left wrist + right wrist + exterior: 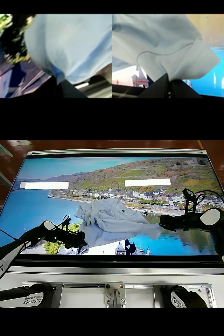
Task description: Fold the shirts.
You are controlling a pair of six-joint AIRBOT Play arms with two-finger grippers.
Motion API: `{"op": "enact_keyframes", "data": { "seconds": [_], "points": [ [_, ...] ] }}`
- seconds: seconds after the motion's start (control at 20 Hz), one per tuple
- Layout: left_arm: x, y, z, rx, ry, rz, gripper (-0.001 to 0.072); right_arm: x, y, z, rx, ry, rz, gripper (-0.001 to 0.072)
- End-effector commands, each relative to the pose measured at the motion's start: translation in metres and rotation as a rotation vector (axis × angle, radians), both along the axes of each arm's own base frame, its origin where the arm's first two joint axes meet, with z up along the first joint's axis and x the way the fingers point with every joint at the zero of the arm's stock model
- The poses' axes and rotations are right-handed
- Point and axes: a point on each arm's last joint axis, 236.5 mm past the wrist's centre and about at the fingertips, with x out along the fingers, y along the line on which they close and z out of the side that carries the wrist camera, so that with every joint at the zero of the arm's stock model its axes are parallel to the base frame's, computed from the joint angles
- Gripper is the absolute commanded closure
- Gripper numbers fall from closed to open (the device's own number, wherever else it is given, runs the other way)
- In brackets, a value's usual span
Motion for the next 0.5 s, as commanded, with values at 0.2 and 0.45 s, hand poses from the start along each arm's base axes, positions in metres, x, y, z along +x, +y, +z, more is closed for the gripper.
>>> {"op": "enact_keyframes", "data": {
  "seconds": [0.2, 0.45],
  "points": [
    [0.079, -0.001, 0.223, 0.037, -0.728, -0.159, 0.067, 0.033, -0.002, 0.113, -0.14, -0.368, 0.186, 0.0647],
    [-0.026, 0.076, 0.628, 0.19, -1.724, 0.096, 0.067, -0.024, -0.033, 0.435, -0.39, -1.251, 0.005, 0.0646]
  ]
}}
